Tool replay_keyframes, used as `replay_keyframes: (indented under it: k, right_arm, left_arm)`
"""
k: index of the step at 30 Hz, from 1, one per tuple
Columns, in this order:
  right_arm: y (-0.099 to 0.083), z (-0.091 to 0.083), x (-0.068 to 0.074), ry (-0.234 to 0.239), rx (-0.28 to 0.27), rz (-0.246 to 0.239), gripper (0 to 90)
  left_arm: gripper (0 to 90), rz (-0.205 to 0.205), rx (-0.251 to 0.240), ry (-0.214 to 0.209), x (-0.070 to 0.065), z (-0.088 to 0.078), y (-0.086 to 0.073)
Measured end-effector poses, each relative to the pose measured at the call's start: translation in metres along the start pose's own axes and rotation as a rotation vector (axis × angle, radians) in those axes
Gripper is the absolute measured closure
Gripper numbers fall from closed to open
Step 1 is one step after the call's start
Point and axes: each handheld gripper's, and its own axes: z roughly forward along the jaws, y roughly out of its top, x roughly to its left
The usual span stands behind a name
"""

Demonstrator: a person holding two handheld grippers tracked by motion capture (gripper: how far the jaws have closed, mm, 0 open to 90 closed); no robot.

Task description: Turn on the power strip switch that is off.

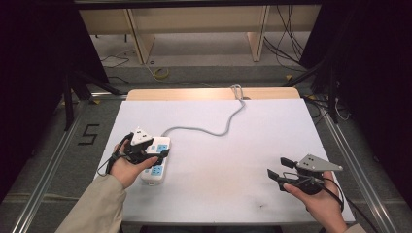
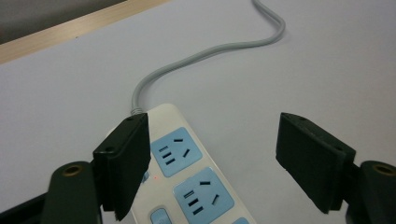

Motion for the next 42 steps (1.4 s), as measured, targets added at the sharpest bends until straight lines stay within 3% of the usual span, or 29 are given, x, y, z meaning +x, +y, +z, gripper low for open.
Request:
replay_keyframes:
  k: [12,27,42]
  right_arm:
    - [0.0,0.001,0.001,0.006,-0.001,-0.003,33.3]
    - [-0.001,0.001,0.002,0.025,0.005,-0.009,32.9]
    - [-0.001,0.002,0.003,0.036,0.009,-0.014,32.8]
  left_arm:
    - [25.4,0.069,-0.026,-0.045,-0.015,-0.006,-0.003]
    - [22.0,0.109,-0.06,-0.1,-0.025,-0.015,-0.013]
    - [20.2,0.127,-0.065,-0.117,-0.03,-0.028,-0.03]
